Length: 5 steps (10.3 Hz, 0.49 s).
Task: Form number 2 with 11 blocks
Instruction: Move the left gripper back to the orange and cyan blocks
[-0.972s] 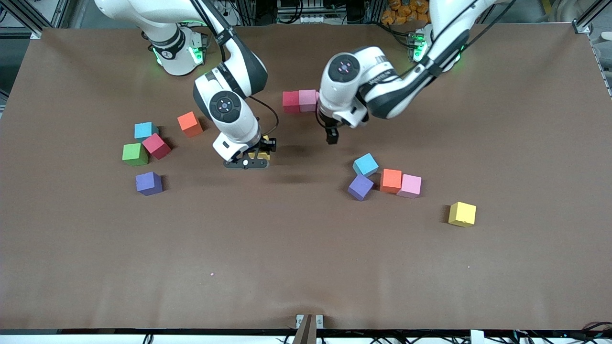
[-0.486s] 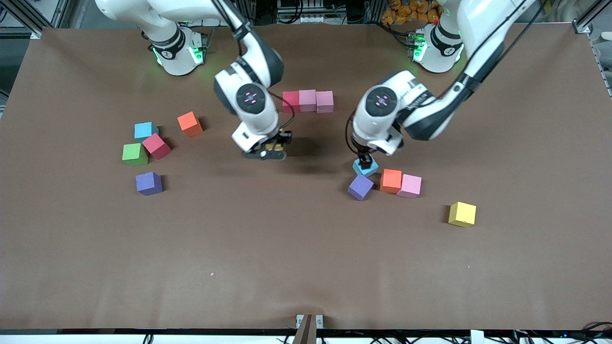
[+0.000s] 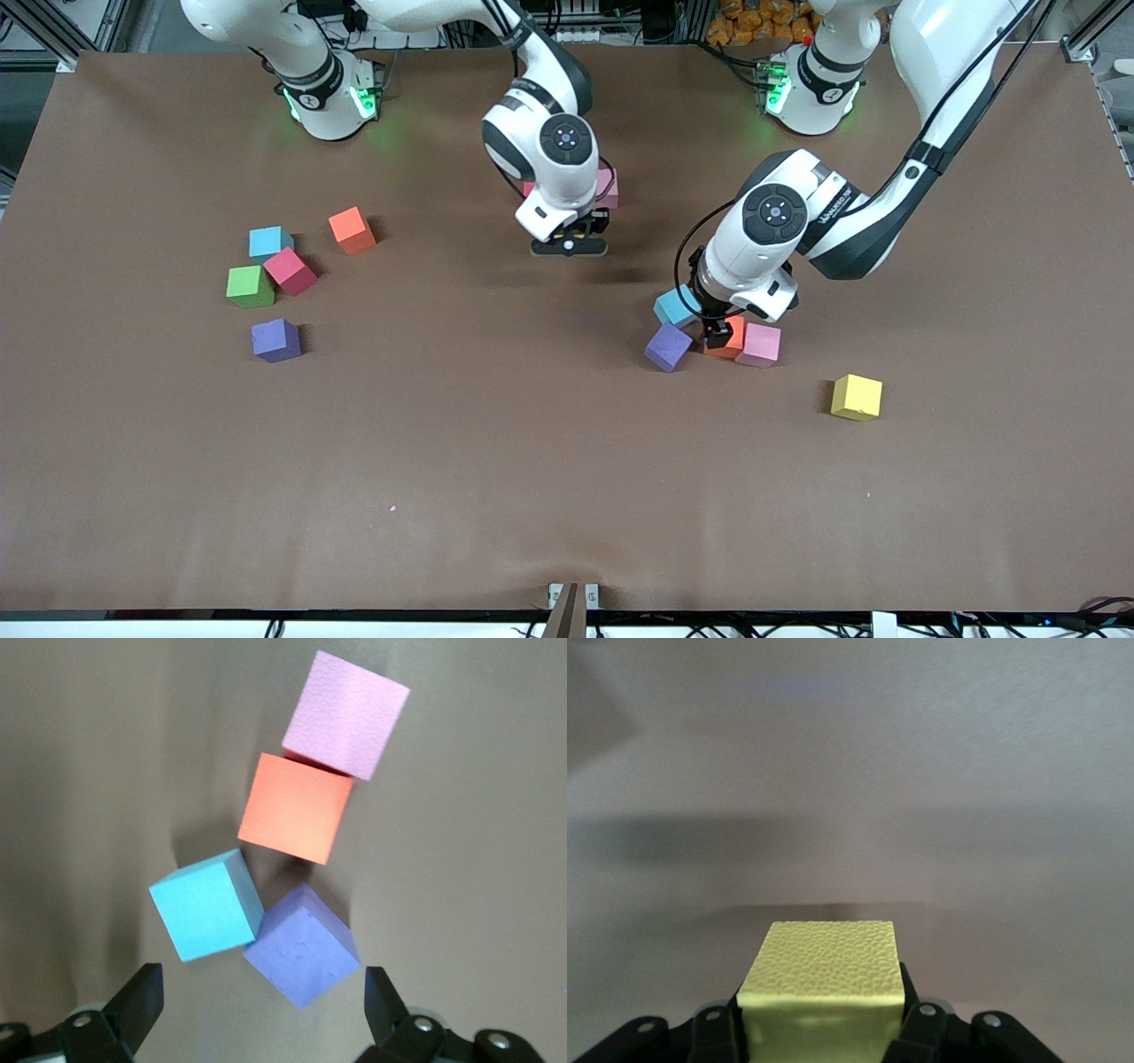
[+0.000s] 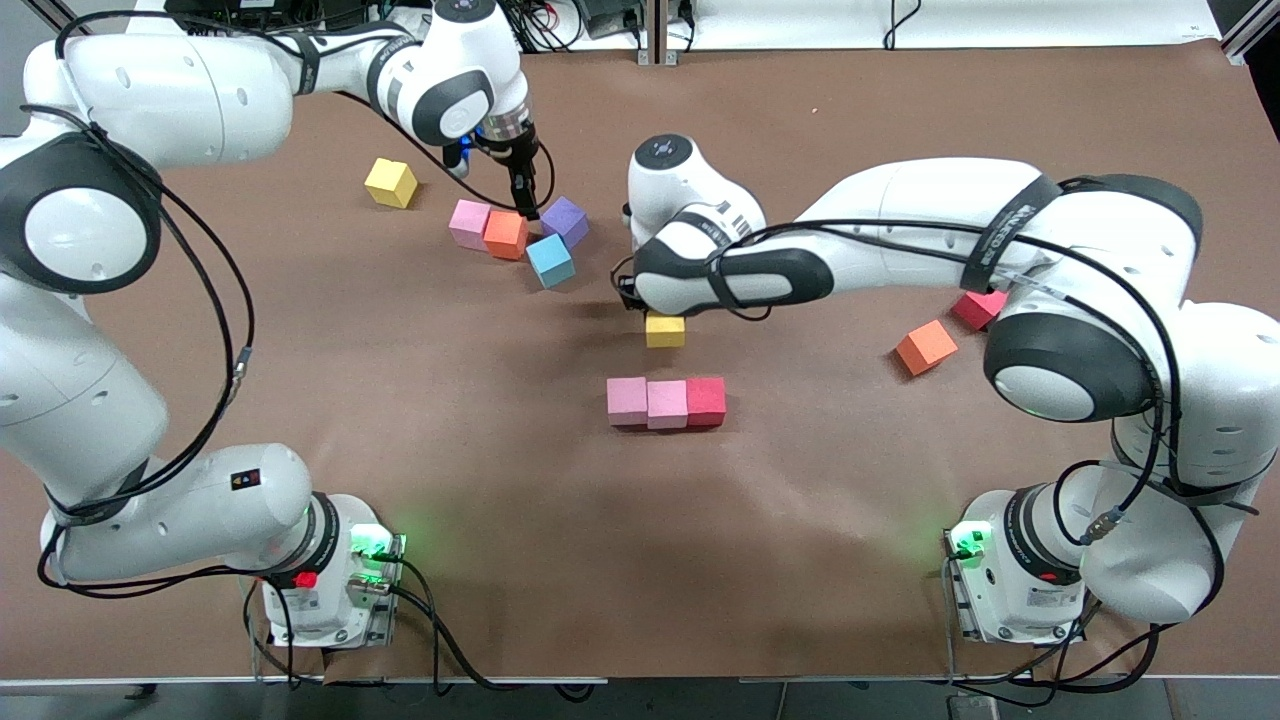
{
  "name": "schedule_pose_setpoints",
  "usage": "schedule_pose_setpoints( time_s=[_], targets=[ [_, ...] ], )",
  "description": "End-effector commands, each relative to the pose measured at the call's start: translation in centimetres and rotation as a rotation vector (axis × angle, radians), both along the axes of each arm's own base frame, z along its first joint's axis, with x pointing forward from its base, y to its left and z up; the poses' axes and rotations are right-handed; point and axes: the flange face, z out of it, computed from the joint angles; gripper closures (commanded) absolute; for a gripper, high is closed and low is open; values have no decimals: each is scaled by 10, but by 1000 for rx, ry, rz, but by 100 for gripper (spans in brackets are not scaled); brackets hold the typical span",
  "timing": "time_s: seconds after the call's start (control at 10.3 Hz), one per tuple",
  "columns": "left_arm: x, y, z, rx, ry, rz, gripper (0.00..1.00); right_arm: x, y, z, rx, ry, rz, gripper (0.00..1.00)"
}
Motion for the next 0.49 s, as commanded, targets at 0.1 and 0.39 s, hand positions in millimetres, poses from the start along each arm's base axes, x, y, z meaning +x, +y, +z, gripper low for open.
schedule_pose_setpoints(
  time_s=[0.1,0.39],
  targets=[
    [-3,3,17,48,-7,-14,0,1,19,-11,13,-12,-3,83],
    [-2,-3,14,32,3,-44,0,-17,42,-26,6,-15,34,83]
  ],
)
